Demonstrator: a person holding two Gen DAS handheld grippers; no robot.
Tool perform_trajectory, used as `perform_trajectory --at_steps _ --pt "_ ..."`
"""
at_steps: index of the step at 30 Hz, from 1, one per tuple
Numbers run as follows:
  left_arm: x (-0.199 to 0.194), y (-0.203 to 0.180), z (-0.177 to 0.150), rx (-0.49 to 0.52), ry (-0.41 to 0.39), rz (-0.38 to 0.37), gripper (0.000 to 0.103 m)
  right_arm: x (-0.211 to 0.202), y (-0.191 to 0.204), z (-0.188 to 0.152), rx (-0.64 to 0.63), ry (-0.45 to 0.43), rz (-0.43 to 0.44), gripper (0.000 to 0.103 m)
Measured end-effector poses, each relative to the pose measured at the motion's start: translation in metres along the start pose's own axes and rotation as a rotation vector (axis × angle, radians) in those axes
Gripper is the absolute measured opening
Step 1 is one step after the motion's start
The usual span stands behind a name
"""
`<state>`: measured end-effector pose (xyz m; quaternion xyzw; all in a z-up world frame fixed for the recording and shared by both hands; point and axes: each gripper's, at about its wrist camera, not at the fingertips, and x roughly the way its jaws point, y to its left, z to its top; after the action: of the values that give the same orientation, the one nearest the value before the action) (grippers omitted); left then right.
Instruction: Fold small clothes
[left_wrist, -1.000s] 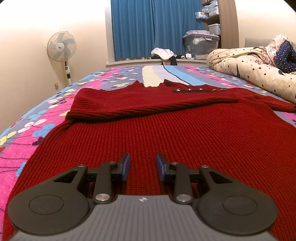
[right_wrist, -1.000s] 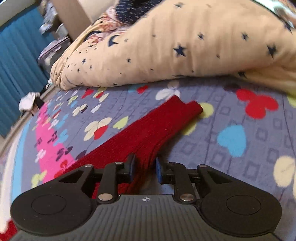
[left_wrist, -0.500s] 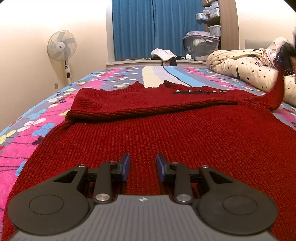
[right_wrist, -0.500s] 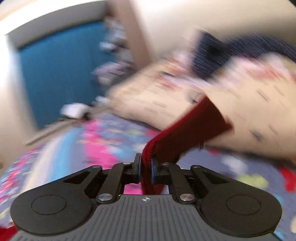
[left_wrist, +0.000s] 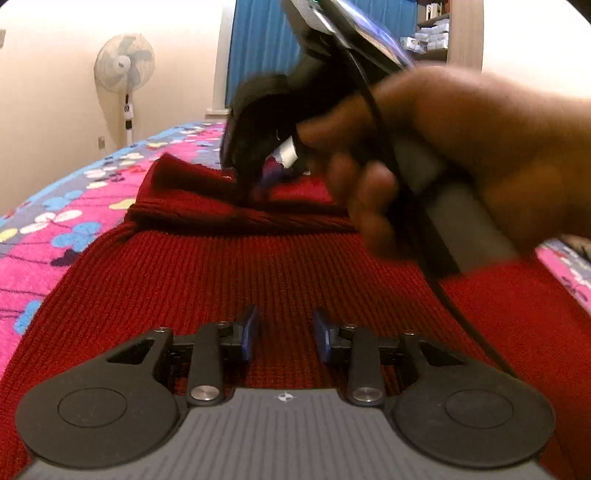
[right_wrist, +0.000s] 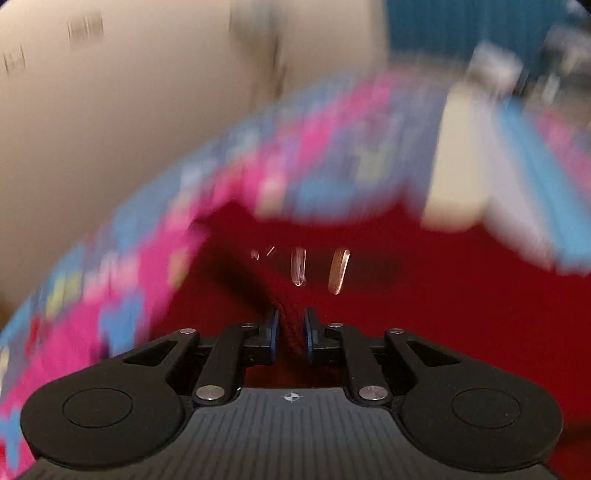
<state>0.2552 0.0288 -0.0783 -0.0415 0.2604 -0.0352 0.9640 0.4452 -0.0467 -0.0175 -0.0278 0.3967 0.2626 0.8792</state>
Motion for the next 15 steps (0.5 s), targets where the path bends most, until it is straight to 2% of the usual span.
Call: perform_trajectory --at_steps 4,6,9,11,13,15 --pt "-0.002 0.001 0.007 -0.025 0.024 0.000 0.039 -0.057 -0.029 -0.007 0.073 -0.063 0.038 0.021" --pt "-0.003 0.002 0.017 -0.058 0.058 0.009 0.040 -0.098 -0.057 -0.019 0.061 -0.115 -0.002 0.026" --pt "-0.005 0.010 0.048 -0.135 0.094 0.025 0.040 -0.142 -0.105 -0.042 0.019 -0.167 -0.179 0.037" --pt "-0.007 0.024 0.077 -0.188 0.094 0.035 0.040 -0.156 -0.138 -0.057 0.028 -0.179 -0.303 0.042" --pt "-0.003 0.045 0.103 -0.249 0.078 0.027 0.040 -0.154 -0.165 -0.071 0.041 -0.164 -0.412 0.044" --pt "0.008 0.064 0.124 -0.256 0.084 0.036 0.044 -0.141 -0.184 -0.087 0.043 -0.137 -0.451 0.044"
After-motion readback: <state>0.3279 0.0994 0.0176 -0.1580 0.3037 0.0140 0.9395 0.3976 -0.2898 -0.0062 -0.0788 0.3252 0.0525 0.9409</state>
